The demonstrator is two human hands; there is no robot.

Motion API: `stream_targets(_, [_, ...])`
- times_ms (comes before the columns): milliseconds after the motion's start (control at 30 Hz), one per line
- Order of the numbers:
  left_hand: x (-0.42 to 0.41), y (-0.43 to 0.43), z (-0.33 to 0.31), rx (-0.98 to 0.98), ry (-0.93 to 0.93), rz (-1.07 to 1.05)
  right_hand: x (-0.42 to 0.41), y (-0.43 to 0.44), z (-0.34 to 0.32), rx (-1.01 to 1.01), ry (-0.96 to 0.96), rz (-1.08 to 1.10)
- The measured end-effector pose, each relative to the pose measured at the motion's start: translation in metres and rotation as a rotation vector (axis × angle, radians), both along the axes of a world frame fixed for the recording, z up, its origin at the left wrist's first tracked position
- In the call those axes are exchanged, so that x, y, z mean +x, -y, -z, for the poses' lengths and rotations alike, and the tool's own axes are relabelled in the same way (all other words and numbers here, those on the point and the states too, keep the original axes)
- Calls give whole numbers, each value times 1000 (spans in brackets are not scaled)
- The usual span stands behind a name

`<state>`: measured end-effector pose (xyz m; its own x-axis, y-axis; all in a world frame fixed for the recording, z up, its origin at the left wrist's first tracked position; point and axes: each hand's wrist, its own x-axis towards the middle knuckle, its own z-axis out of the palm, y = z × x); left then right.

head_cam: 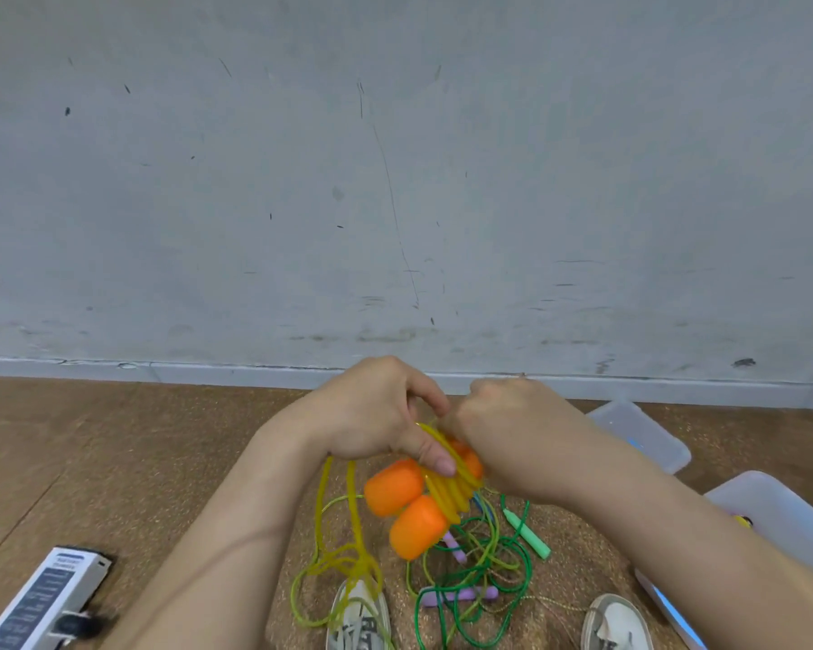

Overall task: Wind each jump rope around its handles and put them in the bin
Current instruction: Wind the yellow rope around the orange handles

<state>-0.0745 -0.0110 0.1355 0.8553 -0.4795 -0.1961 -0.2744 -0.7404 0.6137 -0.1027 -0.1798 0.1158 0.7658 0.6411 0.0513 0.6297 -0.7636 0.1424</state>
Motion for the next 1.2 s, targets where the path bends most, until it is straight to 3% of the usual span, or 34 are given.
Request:
stream_targets(133, [7,-14,6,-213,-249,25,-1,-1,2,116,-45,-107])
stream_targets(400, [12,-20,14,-791,-457,41,8,11,-13,461,-135,-65])
stream_targets(567, [20,-17,19,-996,-451,-16,5,13,-24,626,-275,-74])
stream_targets(700, [23,-7,24,-987,-406,-78,4,18,-25,749,-381,1])
stream_targets(833, [24,3,38,-1033,-435,-349,7,21,-24,948,-460,161])
stream_targets(900, [16,15,37,-935,-254,-293,11,23,-23,1045,-485,293])
stream_targets(1000, [9,32,34,-622,-27,-198,18,28,-20,1213,-557,540])
stream_targets(1133, [-3,35,32,72,412,6,32,44,-13,974,-323,752])
stream_targets(1200, [-14,40,27,228,591,60,35,47,-11,814,-212,791])
